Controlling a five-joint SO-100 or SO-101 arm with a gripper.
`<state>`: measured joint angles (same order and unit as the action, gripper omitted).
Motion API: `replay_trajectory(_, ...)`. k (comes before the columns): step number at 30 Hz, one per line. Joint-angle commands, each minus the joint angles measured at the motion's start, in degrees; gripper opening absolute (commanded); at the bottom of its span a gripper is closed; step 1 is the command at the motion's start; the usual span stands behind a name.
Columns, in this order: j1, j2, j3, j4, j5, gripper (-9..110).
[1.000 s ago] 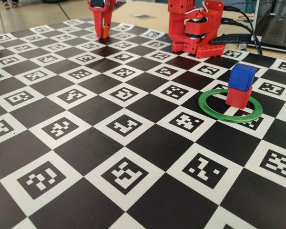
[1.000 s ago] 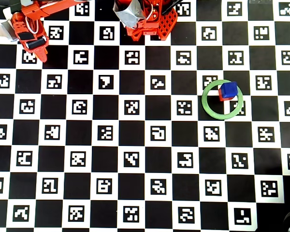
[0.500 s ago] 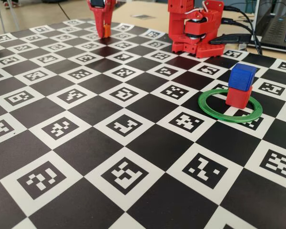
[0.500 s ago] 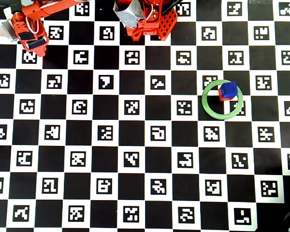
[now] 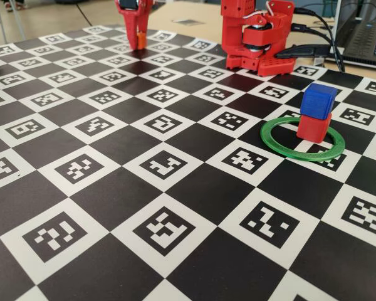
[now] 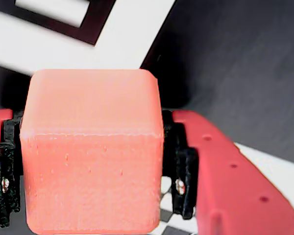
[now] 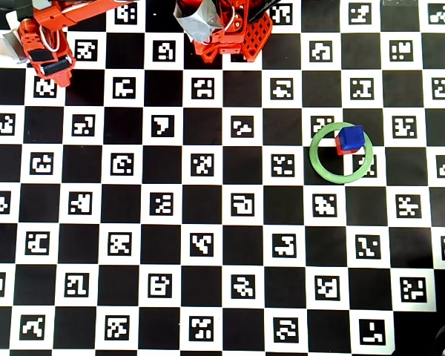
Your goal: Grab the red cube then put it in the green circle then put the blue cube on top and finally the orange cube on top
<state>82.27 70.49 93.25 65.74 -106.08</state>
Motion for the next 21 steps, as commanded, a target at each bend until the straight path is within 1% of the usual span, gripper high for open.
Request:
replay_trajectory(1,-1.41,8.70,-5.71,4.13,1.23,7)
replay_trajectory(13,-7.56,13.97,-18.37,19.25,9.05,6)
replay_trajectory(17,-13.10,17.75,-19.25,23.82,16.00,6)
replay_trajectory(21,-21.71,20.04,-20.74,29.62,27.16,6)
